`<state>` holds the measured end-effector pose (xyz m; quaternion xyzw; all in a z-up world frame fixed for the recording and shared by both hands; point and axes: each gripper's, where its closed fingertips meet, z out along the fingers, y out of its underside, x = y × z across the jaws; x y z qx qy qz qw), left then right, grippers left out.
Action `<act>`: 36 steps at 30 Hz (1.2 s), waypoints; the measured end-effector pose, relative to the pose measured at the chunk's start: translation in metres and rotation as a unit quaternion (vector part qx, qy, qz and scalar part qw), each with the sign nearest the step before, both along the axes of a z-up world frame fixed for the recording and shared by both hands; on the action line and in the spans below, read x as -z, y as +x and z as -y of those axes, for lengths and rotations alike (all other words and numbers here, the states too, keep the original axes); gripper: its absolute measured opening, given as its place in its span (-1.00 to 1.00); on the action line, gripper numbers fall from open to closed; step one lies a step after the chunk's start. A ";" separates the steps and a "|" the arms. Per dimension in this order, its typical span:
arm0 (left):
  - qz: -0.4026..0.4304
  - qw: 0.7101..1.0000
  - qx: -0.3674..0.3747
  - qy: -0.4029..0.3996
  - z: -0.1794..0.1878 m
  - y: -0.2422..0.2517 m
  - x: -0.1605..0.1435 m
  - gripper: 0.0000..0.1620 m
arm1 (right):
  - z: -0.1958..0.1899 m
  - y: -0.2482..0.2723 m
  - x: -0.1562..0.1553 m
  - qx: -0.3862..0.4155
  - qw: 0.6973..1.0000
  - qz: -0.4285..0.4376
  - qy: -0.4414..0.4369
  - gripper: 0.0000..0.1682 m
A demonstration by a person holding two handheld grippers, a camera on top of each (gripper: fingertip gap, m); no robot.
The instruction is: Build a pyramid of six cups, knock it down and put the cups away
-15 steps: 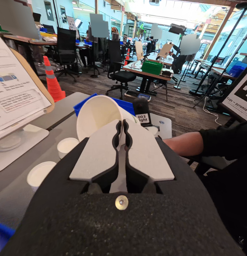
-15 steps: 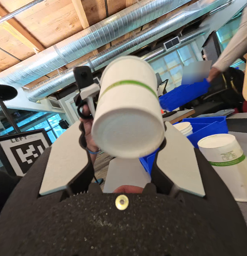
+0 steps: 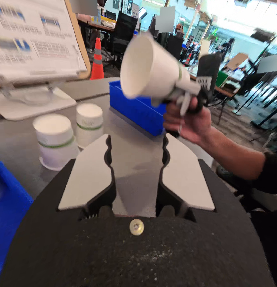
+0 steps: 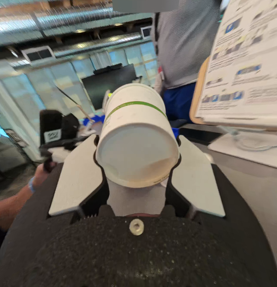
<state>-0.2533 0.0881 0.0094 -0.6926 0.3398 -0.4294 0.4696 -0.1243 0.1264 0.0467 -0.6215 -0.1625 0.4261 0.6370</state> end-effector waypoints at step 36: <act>-0.100 0.988 0.070 -0.091 0.057 0.010 0.129 -0.37 | -0.110 0.077 0.192 -0.161 0.630 0.691 -0.316 0.10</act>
